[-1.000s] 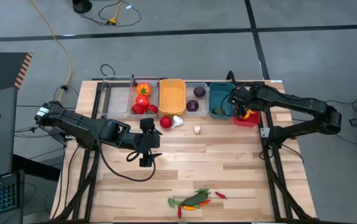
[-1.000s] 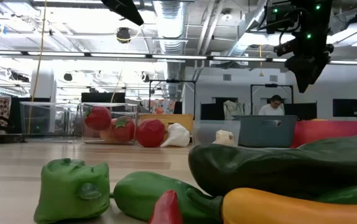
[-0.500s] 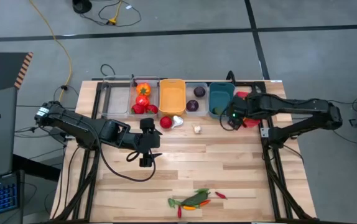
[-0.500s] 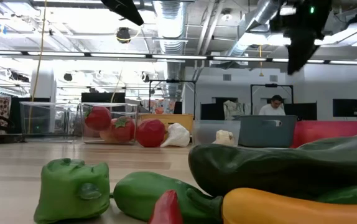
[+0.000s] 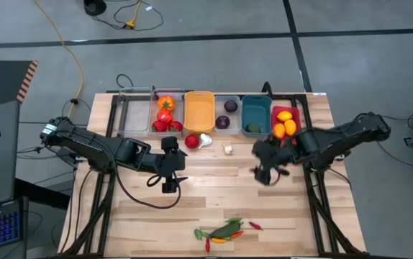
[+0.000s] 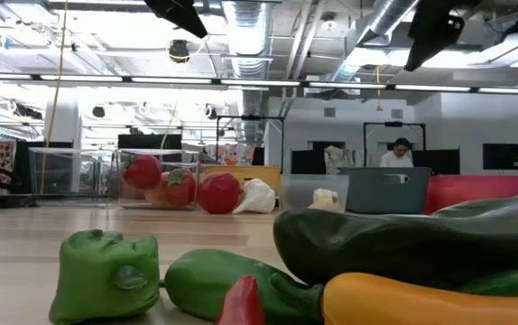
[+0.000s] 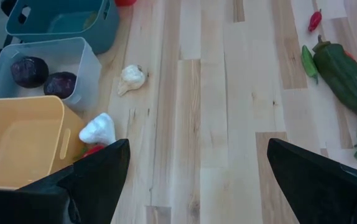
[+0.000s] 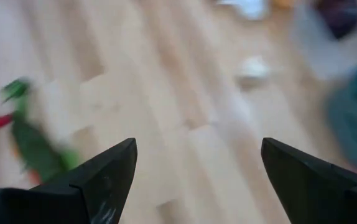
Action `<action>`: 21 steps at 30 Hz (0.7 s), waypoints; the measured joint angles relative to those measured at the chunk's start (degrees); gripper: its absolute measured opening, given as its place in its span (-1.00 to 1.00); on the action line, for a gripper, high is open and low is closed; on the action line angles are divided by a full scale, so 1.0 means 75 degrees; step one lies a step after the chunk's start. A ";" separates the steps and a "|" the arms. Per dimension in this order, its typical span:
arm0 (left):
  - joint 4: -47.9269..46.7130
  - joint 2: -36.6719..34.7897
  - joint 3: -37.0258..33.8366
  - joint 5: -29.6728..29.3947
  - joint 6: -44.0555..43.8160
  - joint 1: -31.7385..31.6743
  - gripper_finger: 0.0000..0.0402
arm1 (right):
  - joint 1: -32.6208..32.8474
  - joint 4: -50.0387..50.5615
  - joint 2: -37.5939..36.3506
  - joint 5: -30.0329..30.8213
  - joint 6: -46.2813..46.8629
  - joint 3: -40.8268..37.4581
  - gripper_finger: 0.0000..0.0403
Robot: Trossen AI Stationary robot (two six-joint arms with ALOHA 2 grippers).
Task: Sort produce into baskets
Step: Put the red chili pepper into the yellow bin
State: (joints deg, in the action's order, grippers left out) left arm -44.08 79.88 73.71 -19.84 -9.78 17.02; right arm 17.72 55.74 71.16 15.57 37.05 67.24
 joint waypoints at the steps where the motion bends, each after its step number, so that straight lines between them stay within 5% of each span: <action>1: 0.0001 0.0000 0.0000 0.0000 0.0000 0.0000 0.83 | 0.0224 -0.0146 0.0125 -0.0059 -0.0001 0.0000 0.85; 9: 0.0001 0.0000 0.0000 0.0000 -0.0021 0.0000 0.83 | 0.1822 -0.1067 0.1623 -0.0107 0.0182 0.0000 0.79; 21: 0.0001 0.0000 0.0000 0.0000 -0.0257 0.0000 0.83 | 0.3213 -0.2045 0.3508 -0.0311 0.2453 -0.0003 0.60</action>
State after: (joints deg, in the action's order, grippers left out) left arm -44.07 79.88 73.71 -19.84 -11.70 17.01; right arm 41.82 40.41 97.46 13.23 55.45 67.22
